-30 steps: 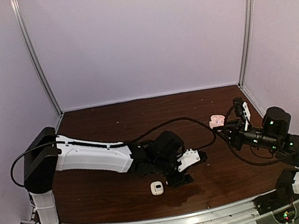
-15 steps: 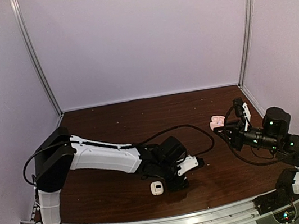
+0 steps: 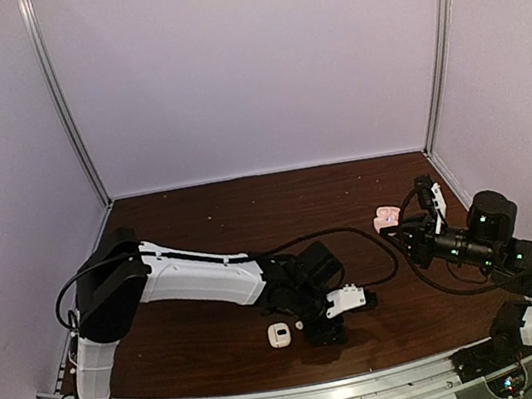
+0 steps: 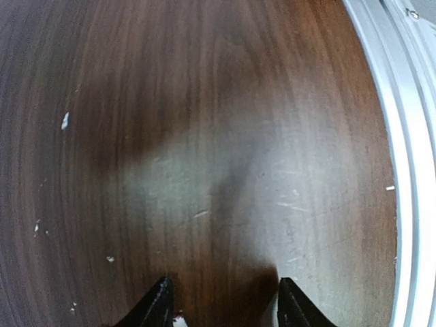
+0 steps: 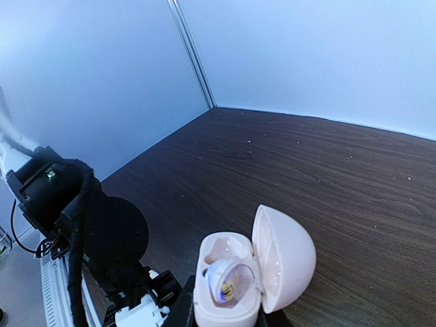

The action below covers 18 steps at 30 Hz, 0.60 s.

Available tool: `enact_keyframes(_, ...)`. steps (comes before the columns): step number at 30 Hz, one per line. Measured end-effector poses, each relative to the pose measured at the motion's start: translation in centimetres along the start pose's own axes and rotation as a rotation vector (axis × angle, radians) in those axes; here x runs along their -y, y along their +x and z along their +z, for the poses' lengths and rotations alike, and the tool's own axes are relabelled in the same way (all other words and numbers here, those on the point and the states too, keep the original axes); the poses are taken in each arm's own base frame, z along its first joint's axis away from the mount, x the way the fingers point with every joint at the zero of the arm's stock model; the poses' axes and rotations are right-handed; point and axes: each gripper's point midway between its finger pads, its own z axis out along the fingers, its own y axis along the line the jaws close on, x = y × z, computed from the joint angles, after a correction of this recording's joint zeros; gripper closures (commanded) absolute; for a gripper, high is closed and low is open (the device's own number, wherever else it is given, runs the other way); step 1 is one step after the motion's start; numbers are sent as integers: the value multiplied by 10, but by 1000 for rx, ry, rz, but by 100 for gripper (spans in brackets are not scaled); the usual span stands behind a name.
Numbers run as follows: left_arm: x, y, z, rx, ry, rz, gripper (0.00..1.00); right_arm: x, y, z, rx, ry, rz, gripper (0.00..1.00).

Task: Insert the wireless bluetooth earbuds into the charging case
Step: Adjust the left earbud at the center of the board.

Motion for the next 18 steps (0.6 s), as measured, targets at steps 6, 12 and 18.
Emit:
enact_keyframes(6, 22, 2, 2, -18, 70, 79, 55, 1, 0, 0, -3, 4, -2, 100)
enact_keyframes(12, 40, 21, -8, -46, 110, 107, 52, 0, -3, -1, 1, 8, -3, 100)
enact_keyframes(18, 51, 36, -21, -73, 115, 97, 49, 1, -2, 0, -3, 8, -1, 100)
